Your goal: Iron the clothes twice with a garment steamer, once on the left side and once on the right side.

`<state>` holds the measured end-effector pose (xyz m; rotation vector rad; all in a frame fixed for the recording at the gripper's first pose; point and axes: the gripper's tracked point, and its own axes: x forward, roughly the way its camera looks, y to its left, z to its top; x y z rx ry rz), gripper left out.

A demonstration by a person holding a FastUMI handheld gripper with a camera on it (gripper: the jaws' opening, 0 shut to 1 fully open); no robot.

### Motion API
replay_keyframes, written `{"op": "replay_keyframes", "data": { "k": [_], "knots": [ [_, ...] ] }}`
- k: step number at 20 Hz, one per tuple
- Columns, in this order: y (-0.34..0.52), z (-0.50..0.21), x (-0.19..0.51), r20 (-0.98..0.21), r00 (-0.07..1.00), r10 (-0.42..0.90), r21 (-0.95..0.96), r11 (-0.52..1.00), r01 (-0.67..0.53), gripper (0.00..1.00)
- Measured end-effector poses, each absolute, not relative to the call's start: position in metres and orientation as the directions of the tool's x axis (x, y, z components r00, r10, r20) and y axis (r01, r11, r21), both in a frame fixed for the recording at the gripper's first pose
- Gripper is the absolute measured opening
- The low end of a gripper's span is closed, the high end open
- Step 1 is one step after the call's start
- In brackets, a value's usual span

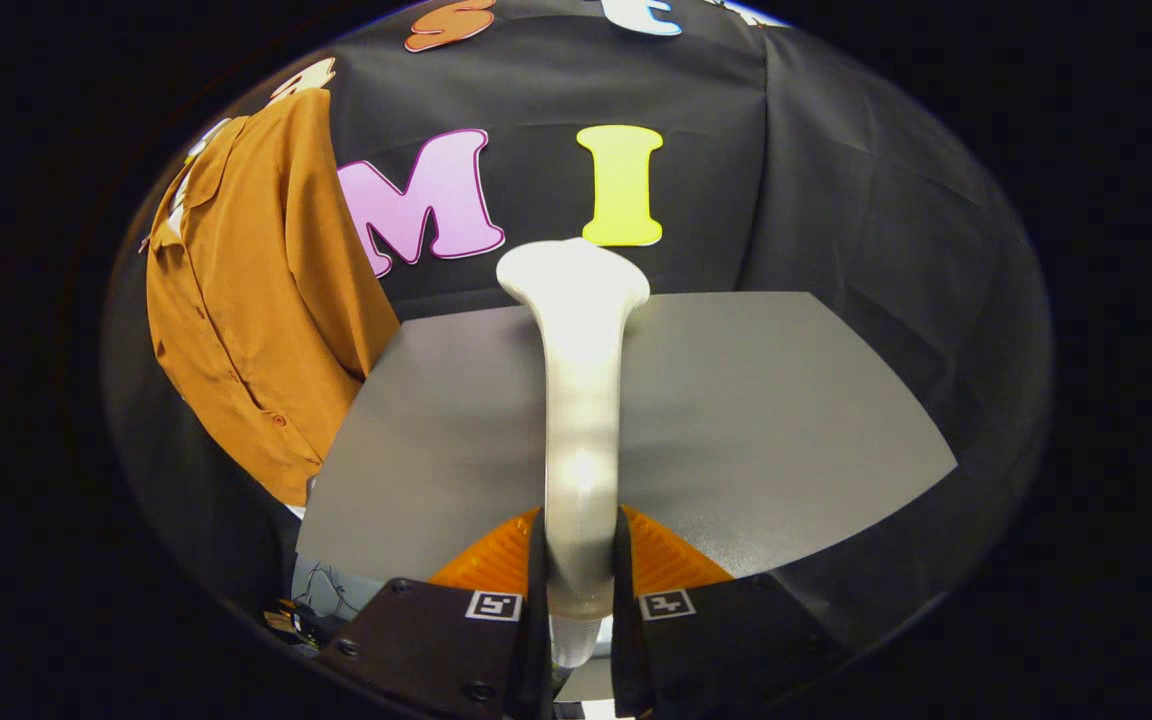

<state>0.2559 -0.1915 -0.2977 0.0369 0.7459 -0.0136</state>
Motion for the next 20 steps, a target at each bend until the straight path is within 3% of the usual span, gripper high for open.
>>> {"op": "replay_keyframes", "data": {
  "k": [7, 11, 20],
  "knots": [
    [-0.17, -0.199, 0.218, -0.463, 0.886, -0.026, 0.014, 0.999, 0.037, 0.27],
    [-0.121, -0.151, 0.182, -0.348, 0.937, 0.034, 0.065, 0.998, -0.012, 0.27],
    [-0.012, -0.13, 0.144, -0.256, 0.962, 0.09, 0.081, 0.994, -0.072, 0.27]
  ]
}}
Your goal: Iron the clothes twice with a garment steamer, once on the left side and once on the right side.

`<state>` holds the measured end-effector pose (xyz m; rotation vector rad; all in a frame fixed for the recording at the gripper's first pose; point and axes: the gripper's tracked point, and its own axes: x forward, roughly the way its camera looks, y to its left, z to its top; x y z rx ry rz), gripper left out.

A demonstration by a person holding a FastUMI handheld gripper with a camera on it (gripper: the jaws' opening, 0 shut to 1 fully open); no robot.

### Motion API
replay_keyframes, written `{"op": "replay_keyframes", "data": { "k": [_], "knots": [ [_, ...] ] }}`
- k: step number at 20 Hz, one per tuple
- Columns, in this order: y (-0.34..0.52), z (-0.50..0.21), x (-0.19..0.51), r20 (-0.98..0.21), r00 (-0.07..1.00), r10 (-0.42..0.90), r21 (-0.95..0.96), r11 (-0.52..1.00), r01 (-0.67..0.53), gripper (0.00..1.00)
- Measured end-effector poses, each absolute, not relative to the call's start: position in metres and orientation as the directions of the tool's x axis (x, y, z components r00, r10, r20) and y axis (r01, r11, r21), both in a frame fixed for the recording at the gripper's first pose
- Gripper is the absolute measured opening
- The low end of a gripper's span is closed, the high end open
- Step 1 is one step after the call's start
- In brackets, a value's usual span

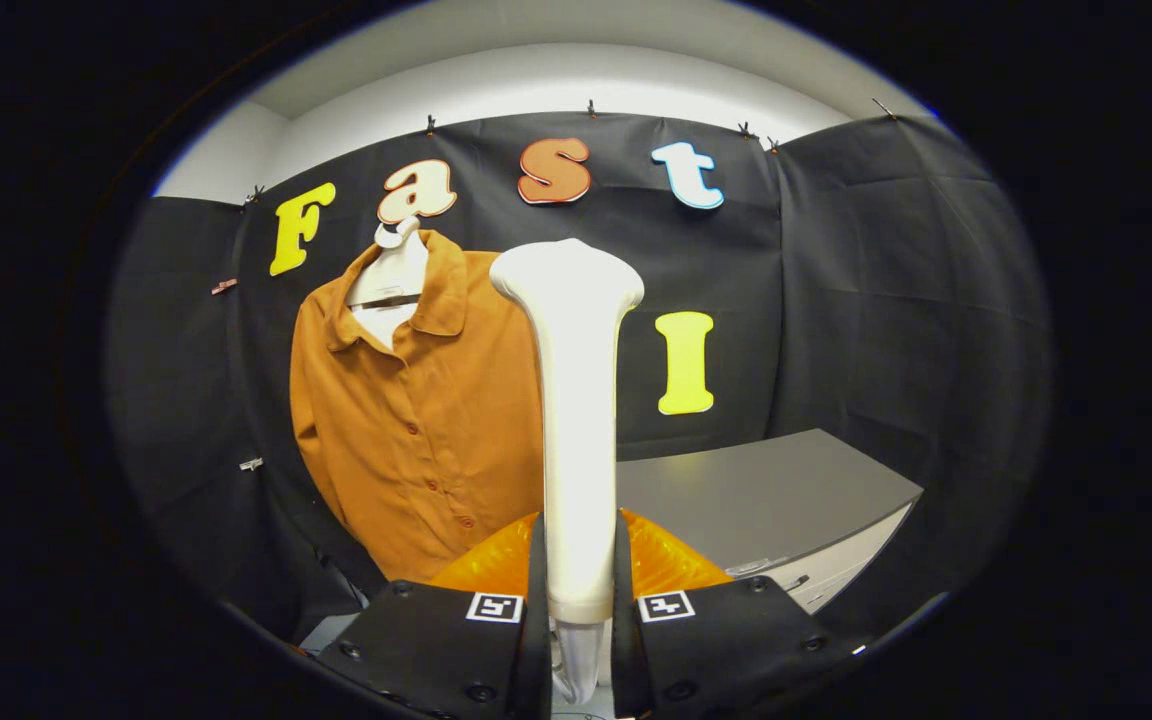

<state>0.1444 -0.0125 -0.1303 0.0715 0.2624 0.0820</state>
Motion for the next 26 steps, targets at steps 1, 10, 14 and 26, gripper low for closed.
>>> {"op": "replay_keyframes", "data": {
  "k": [1, 10, 14, 26],
  "knots": [
    [-0.002, -0.132, 0.143, -0.263, 0.96, 0.099, 0.081, 0.993, -0.081, 0.27],
    [0.063, -0.143, 0.18, -0.254, 0.963, 0.087, 0.015, 0.996, -0.086, 0.27],
    [0.084, -0.155, 0.201, -0.264, 0.96, 0.098, -0.01, 0.995, -0.104, 0.27],
    [0.092, -0.209, 0.249, -0.321, 0.945, 0.06, -0.046, 0.996, -0.078, 0.27]
  ]
}}
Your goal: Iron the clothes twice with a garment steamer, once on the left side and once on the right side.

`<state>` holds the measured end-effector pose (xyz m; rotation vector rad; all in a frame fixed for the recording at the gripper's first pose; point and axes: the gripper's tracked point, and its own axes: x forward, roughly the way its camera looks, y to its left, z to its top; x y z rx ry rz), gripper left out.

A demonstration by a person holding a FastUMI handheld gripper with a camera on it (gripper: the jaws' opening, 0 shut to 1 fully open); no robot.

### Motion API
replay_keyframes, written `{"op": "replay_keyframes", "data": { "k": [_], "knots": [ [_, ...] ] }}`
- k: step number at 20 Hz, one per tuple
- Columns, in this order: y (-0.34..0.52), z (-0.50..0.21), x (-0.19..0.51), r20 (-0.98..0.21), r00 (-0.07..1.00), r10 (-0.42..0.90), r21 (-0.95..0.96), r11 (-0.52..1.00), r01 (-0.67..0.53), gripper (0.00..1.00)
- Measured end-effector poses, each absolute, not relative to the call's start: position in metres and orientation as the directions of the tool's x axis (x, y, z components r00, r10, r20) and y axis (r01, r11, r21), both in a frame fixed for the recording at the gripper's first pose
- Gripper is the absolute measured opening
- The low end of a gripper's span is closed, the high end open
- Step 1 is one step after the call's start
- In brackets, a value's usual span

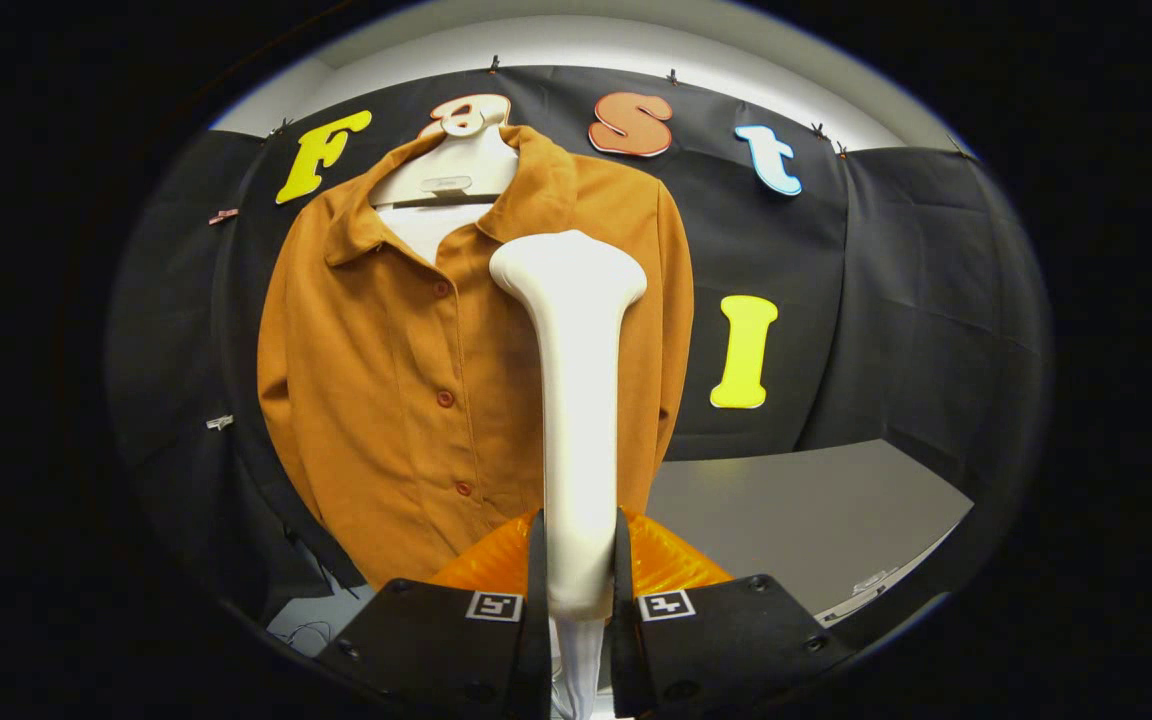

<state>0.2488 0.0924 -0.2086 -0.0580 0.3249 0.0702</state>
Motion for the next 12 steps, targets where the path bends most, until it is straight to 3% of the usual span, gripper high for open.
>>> {"op": "replay_keyframes", "data": {
  "k": [12],
  "knots": [
    [0.094, -0.319, 0.237, -0.491, 0.869, 0.064, 0.016, 0.998, -0.065, 0.27]
  ]
}}
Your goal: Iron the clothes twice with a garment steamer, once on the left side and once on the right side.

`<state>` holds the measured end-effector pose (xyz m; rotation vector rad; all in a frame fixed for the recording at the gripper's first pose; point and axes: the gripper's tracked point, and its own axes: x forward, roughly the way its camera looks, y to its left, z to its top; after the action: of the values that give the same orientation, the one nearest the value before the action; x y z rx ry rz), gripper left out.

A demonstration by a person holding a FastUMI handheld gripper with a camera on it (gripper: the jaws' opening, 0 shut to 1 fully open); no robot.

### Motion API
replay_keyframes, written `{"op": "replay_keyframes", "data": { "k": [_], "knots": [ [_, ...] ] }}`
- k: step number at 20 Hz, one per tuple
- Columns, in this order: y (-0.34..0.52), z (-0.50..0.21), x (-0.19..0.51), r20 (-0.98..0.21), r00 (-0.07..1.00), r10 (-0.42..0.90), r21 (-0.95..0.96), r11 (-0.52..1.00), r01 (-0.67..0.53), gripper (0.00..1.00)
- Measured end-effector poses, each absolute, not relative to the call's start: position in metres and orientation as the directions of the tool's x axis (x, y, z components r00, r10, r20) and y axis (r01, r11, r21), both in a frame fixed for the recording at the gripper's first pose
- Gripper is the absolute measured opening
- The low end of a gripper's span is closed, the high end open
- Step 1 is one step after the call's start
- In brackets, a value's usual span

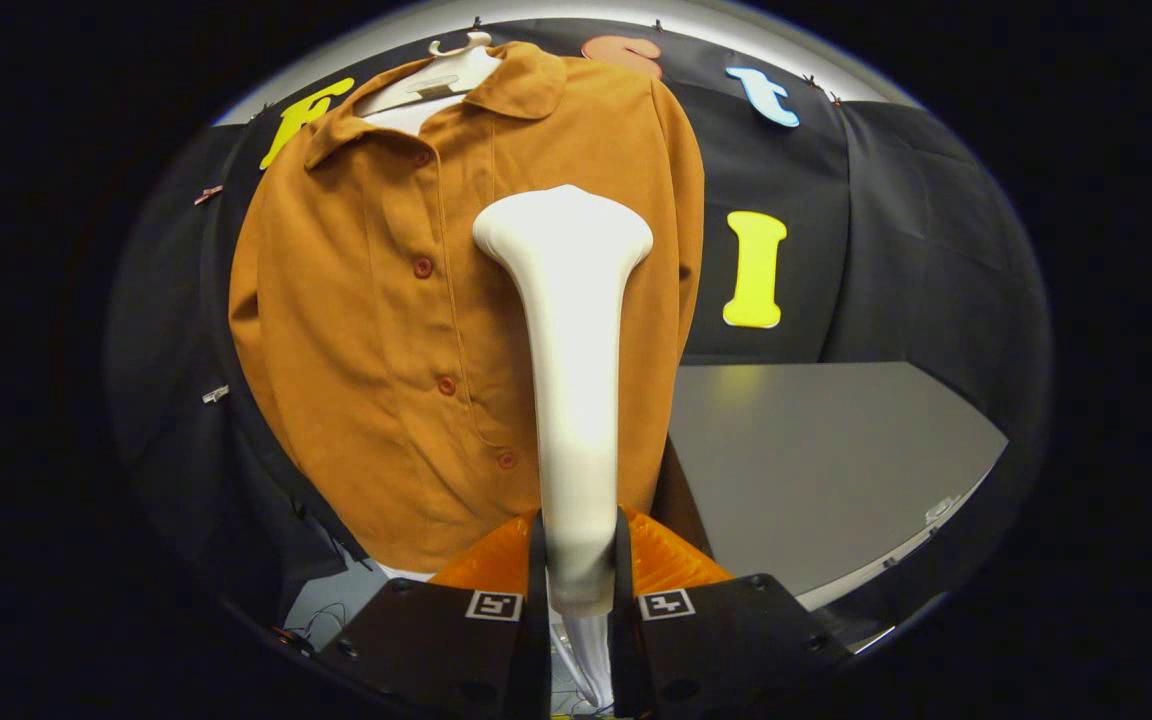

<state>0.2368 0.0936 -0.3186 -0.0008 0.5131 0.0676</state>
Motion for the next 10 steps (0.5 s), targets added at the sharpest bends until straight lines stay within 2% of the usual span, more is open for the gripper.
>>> {"op": "replay_keyframes", "data": {
  "k": [10],
  "knots": [
    [0.097, -0.394, 0.214, -0.583, 0.811, 0.05, -0.005, 0.998, -0.065, 0.27]
  ]
}}
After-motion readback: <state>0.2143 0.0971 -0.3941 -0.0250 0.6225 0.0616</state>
